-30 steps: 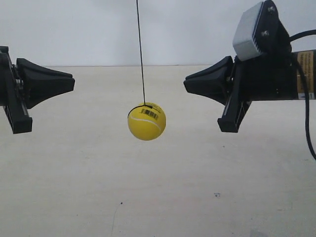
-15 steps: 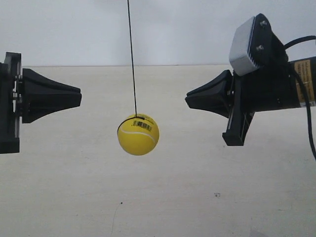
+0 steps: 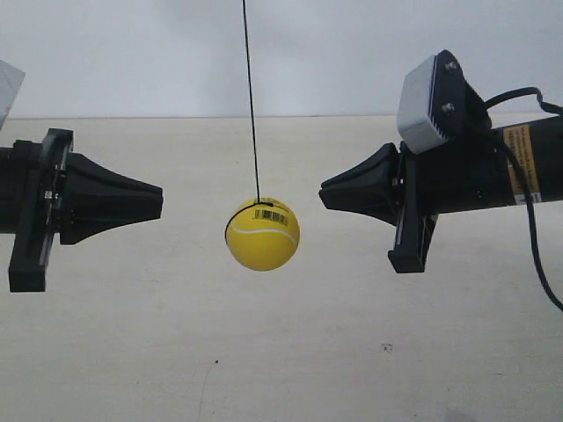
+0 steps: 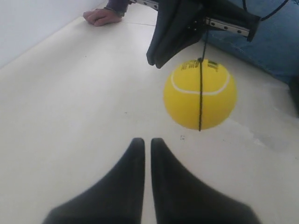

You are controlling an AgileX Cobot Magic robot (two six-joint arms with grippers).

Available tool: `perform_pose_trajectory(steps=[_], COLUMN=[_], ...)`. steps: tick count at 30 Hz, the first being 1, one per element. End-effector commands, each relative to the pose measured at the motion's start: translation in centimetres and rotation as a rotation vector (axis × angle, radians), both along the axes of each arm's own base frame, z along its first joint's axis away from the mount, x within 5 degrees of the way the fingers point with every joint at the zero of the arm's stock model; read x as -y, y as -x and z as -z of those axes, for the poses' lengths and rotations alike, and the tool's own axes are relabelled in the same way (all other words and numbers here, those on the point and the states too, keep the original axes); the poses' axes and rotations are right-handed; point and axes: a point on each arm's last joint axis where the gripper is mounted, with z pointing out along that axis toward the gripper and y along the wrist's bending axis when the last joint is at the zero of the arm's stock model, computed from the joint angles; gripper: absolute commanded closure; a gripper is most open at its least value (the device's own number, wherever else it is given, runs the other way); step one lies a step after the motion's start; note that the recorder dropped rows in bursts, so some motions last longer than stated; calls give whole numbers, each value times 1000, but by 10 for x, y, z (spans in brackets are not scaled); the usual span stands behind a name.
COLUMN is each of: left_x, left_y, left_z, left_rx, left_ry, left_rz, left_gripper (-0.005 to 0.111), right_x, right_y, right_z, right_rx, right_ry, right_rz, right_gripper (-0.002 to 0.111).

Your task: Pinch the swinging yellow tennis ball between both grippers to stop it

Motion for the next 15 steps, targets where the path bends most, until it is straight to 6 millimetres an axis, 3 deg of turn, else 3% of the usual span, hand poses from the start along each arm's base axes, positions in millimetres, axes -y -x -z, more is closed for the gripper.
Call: perform_pose_trajectory(steps=[1, 7, 15], left_x=[1, 2, 20], left_y=[-1, -1, 4], left_z=[5, 5, 4], left_rx=[-7, 3, 10], left_ry=[18, 18, 25], left_rz=[13, 18, 84], left_gripper=[102, 102, 102], right_x=[-2, -3, -3], right_y=[3, 3, 4], right_z=[-3, -3, -3], right_rx=[-2, -7, -7], right_ry=[-36, -43, -49], right_rz=[-37, -47, -56], right_gripper=[108, 108, 108])
